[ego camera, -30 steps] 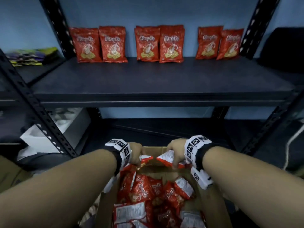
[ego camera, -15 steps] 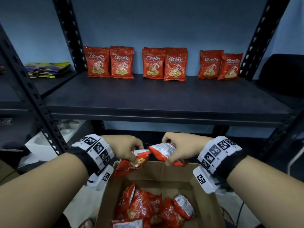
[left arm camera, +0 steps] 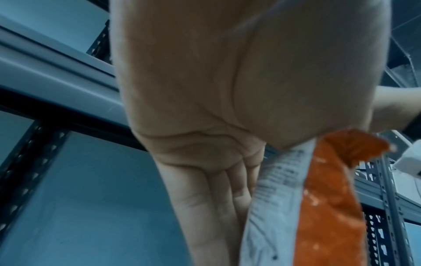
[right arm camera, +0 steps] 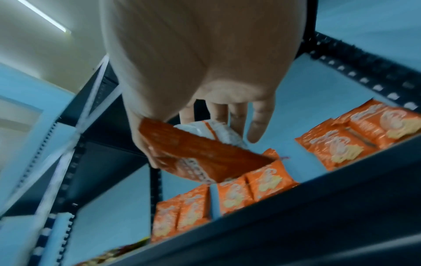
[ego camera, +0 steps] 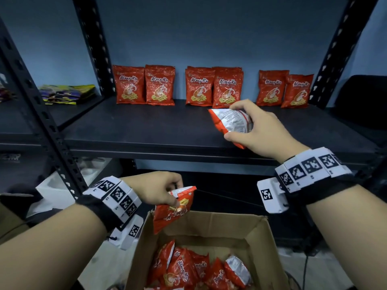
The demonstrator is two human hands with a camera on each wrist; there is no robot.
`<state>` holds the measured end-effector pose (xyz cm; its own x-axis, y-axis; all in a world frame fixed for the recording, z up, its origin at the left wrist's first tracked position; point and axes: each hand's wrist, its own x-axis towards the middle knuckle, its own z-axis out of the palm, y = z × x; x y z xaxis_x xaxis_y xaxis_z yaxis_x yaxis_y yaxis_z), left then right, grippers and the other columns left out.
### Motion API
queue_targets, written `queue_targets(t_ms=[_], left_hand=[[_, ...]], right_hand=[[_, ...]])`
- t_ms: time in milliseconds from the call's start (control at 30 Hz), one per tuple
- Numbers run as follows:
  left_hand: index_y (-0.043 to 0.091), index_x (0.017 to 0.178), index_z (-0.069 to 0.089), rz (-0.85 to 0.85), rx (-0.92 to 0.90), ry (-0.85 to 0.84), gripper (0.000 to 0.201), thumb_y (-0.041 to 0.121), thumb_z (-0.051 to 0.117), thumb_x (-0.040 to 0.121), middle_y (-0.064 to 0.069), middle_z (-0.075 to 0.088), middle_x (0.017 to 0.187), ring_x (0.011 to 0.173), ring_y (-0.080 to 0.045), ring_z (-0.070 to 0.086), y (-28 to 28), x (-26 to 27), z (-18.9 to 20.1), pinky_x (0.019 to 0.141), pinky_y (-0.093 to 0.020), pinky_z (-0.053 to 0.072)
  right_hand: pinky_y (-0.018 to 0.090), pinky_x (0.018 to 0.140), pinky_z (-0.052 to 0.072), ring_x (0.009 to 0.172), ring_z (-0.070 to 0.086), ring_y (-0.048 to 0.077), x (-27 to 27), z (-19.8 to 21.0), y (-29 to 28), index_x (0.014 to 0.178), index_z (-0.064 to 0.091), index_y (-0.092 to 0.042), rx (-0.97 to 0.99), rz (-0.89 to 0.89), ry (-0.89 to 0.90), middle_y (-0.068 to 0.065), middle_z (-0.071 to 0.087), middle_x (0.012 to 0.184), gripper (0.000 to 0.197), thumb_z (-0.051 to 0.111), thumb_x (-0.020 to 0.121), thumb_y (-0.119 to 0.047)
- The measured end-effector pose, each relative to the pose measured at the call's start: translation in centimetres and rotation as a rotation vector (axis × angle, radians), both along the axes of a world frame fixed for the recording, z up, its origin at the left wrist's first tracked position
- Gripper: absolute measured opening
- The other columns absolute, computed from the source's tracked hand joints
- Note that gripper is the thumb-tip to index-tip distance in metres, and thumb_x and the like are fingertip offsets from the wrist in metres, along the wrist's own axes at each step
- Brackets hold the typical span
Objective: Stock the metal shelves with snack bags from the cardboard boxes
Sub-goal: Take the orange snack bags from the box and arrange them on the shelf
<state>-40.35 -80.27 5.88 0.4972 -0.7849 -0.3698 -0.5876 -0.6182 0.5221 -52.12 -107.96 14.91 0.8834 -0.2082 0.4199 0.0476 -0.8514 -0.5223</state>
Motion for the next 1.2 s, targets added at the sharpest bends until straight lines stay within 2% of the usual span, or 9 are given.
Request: queue_targets(t_ms=[133,300,433,567,700,800,867,933,1200], left_hand=[[0.031,0.107,0.059,0.001,-0.009,-0.003,0.03,0.035,0.081,0.087,0.01,0.077,0.101,0.088,-0.004,0.075,-0.2,-0.1,0.0,0.083,-0.035,0.063],[0.032,0.108,0.058,-0.017,-0.004,0.01,0.031,0.036,0.081,0.086,0.011,0.077,0.101,0.088,-0.004,0.075,-0.9,-0.6,0.0,0.082,-0.034,0.064],[0.03,0.108,0.059,-0.026,-0.024,0.028,0.032,0.035,0.081,0.086,0.01,0.078,0.101,0.089,-0.005,0.075,-1.0,-0.6,0.0,0.084,-0.038,0.063],[0.025,0.11,0.059,-0.009,-0.056,0.07,0.032,0.032,0.08,0.088,0.006,0.078,0.102,0.089,-0.008,0.076,-1.2,-0.6,0.3,0.085,-0.038,0.063],[0.024,0.112,0.059,-0.003,-0.067,0.073,0.033,0.033,0.08,0.088,0.007,0.079,0.102,0.09,-0.007,0.076,-1.4,-0.8,0.6,0.086,-0.036,0.063],[0.024,0.111,0.059,0.0,-0.087,0.083,0.033,0.034,0.08,0.088,0.007,0.079,0.103,0.091,-0.008,0.076,-1.3,-0.6,0.5,0.087,-0.038,0.063],[0.025,0.11,0.06,0.009,-0.119,0.057,0.032,0.033,0.081,0.087,0.007,0.078,0.103,0.09,-0.008,0.076,-1.1,-0.4,0.5,0.087,-0.04,0.062],[0.026,0.109,0.063,0.03,-0.176,0.022,0.03,0.03,0.082,0.086,0.007,0.077,0.103,0.09,-0.008,0.075,-0.9,-0.2,0.6,0.088,-0.041,0.062],[0.022,0.104,0.072,0.12,-0.379,0.006,0.02,0.023,0.082,0.087,0.007,0.078,0.097,0.088,-0.01,0.075,-1.2,-0.6,1.6,0.086,-0.035,0.061]], right_hand=[[0.04,0.097,0.043,0.121,0.051,0.025,1.5,-2.5,-2.5,0.14,0.048,-0.046,-0.111,-0.12,0.096,-0.005,0.057,0.117,0.062,0.075,0.084,-0.051],[0.054,0.116,0.03,0.143,0.034,0.024,2.8,-4.4,-3.0,0.156,0.036,-0.045,-0.197,-0.214,0.151,-0.001,0.041,0.152,0.068,0.061,0.093,-0.056],[0.057,0.116,0.024,0.151,0.025,0.028,3.4,-5.0,-2.5,0.16,0.011,-0.05,-0.264,-0.232,0.256,-0.001,0.023,0.168,0.076,0.049,0.096,-0.065],[0.057,0.111,0.029,0.142,0.034,0.036,3.4,-5.1,-2.2,0.153,-0.01,-0.062,-0.331,-0.264,0.323,0.009,0.031,0.163,0.08,0.035,0.09,-0.082],[0.06,0.115,0.024,0.15,0.024,0.04,3.5,-5.3,-1.8,0.153,-0.017,-0.057,-0.304,-0.279,0.319,0.017,0.013,0.168,0.092,0.033,0.083,-0.091],[0.057,0.117,0.022,0.151,0.022,0.031,2.9,-5.6,-1.9,0.159,0.009,-0.045,-0.183,-0.27,0.087,0.008,0.022,0.165,0.093,0.048,0.084,-0.084],[0.052,0.112,0.031,0.137,0.037,0.023,2.3,-6.2,-2.1,0.144,0.046,-0.036,-0.188,-0.197,-0.11,-0.002,0.042,0.147,0.073,0.057,0.084,-0.076],[0.051,0.109,0.038,0.128,0.044,0.017,1.8,-6.9,-2.3,0.127,0.064,-0.03,-0.238,-0.111,-0.145,-0.008,0.051,0.138,0.061,0.058,0.084,-0.073],[0.05,0.116,0.029,0.146,0.033,0.021,0.0,-6.7,-4.7,0.146,0.054,-0.031,-0.328,-0.297,0.072,-0.005,0.04,0.16,0.063,0.047,0.096,-0.068]])
